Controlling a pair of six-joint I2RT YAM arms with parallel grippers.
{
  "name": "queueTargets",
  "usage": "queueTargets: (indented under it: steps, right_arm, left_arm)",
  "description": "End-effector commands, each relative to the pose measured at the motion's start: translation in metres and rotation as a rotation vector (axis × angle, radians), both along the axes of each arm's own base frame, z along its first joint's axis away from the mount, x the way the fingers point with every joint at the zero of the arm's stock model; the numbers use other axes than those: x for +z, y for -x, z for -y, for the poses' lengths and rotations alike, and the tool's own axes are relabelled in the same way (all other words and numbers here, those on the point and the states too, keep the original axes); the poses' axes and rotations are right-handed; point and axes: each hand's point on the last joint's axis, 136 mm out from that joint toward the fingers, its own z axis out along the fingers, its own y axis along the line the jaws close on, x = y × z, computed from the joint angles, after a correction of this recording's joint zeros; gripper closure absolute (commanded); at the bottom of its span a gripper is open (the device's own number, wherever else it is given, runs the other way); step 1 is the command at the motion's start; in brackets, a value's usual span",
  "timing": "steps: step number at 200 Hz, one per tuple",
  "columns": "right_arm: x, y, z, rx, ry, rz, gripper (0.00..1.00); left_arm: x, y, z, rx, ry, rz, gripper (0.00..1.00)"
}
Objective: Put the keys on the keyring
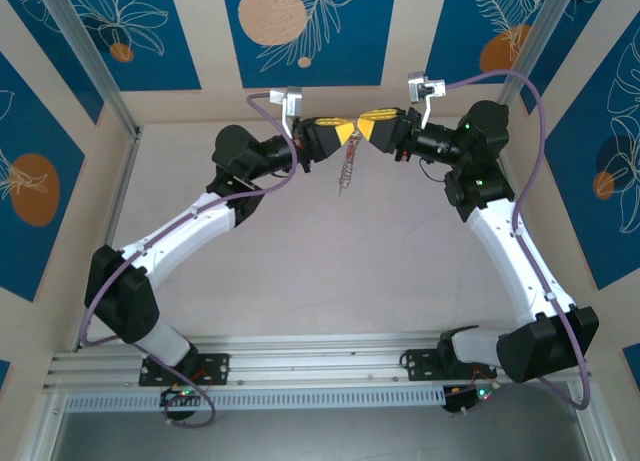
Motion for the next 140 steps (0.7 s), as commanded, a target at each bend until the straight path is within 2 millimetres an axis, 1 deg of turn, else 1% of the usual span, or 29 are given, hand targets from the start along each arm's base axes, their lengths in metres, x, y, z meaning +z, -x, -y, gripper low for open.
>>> queueTargets:
  steps: [1, 31, 60, 89, 98, 120, 140]
  right_arm:
    - [-0.003, 0.004, -0.003, 0.024, -0.001, -0.006, 0.8]
    - [-0.006, 0.004, -0.004, 0.029, 0.001, -0.014, 0.86]
    - [-0.009, 0.004, -0.005, 0.029, 0.003, -0.019, 0.86]
    - [-0.01, 0.004, -0.006, 0.038, 0.007, -0.021, 0.96]
    - [-0.01, 0.005, -0.007, 0.044, 0.01, -0.021, 1.0]
    - [-0.013, 0.004, -0.007, 0.042, 0.018, -0.026, 1.0]
    - [-0.013, 0.002, -0.004, 0.019, 0.03, -0.029, 1.0]
  left_arm:
    - [0.024, 0.014, -0.002, -0.016, 0.039, 0.079, 1.0]
    - [0.024, 0.013, -0.002, -0.016, 0.039, 0.078, 1.0]
    - [0.024, 0.014, -0.001, -0.018, 0.039, 0.078, 1.0]
    - [0.024, 0.015, -0.001, -0.018, 0.039, 0.078, 1.0]
    - [0.024, 0.014, -0.001, -0.017, 0.039, 0.077, 1.0]
    - [0.023, 0.014, 0.0, -0.014, 0.036, 0.074, 1.0]
    - [0.022, 0.012, 0.0, -0.005, 0.018, 0.067, 1.0]
